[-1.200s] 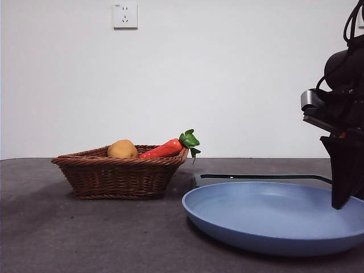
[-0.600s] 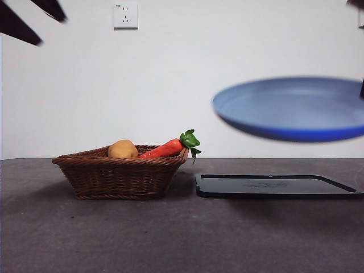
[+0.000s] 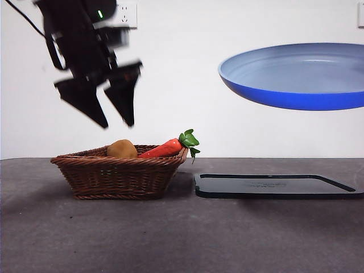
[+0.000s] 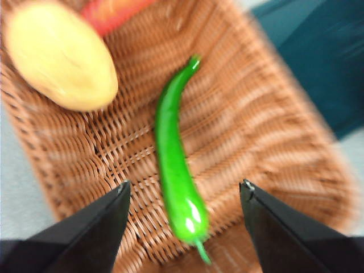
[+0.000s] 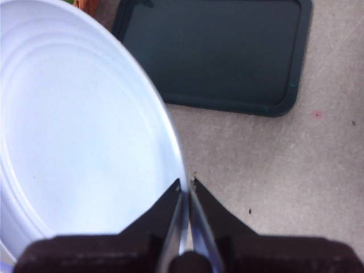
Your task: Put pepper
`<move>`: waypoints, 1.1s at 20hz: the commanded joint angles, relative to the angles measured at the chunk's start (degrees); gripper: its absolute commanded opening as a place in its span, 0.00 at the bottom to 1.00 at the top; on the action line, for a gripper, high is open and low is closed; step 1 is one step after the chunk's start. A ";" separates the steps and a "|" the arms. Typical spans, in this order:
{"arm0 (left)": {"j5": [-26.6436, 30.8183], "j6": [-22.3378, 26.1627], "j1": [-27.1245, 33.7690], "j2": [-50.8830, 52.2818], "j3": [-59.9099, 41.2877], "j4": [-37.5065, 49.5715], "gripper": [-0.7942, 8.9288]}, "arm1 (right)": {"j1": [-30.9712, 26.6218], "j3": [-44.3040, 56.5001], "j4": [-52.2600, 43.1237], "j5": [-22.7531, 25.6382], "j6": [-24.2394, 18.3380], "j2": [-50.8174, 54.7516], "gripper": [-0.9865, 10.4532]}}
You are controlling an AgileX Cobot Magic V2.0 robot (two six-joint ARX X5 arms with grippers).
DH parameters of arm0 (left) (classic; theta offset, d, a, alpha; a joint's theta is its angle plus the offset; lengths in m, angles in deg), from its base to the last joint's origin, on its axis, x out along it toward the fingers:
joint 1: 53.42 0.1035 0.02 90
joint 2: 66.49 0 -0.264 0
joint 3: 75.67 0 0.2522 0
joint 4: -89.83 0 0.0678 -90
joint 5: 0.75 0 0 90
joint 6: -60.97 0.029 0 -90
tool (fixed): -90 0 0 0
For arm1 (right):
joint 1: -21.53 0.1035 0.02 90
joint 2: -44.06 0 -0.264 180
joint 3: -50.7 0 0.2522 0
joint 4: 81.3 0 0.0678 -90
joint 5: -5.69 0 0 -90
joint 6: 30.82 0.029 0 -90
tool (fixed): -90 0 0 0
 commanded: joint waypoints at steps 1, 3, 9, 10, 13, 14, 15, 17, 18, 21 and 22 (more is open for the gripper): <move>0.66 0.85 -0.52 -4.68 1.46 1.79 0.43 | -0.02 -1.31 -0.59 -0.24 0.74 -0.15 0.09; 1.11 0.85 -0.52 -7.06 1.46 3.08 0.43 | 0.00 -1.31 -0.59 -0.24 0.74 -0.17 0.09; 3.52 1.05 -0.90 -11.61 1.46 5.16 0.43 | 0.04 -1.31 -0.61 -0.24 0.74 -0.17 0.09; 3.50 1.05 -1.14 -12.00 1.46 5.55 0.43 | 0.04 -1.31 -0.61 -0.24 0.74 -0.17 0.09; 3.56 1.05 -2.08 -13.25 1.46 6.16 0.43 | 0.04 -1.31 -0.63 -0.24 0.72 -0.17 0.09; 3.54 1.05 -2.36 -13.60 1.46 5.99 0.43 | 0.04 -1.31 -0.63 -0.24 0.70 -0.17 0.09; 3.56 1.05 -2.60 -14.14 1.46 5.90 0.43 | 0.04 -1.31 -0.63 -0.24 0.66 -0.17 0.09; 3.78 1.01 -2.78 -14.34 1.46 5.49 0.43 | 0.04 -1.31 -0.63 -0.24 0.57 -0.17 0.09; 4.70 0.92 -3.08 -14.32 1.46 5.53 0.41 | 0.04 -1.31 -0.63 -0.24 0.57 -0.17 0.09; 6.56 0.81 -3.39 -14.32 1.46 4.50 0.31 | 0.04 -1.31 -0.66 -0.24 0.52 -0.17 0.09; 6.56 0.74 -3.39 -14.32 1.46 4.48 0.28 | 0.04 -1.31 -0.66 -0.24 0.52 -0.17 0.09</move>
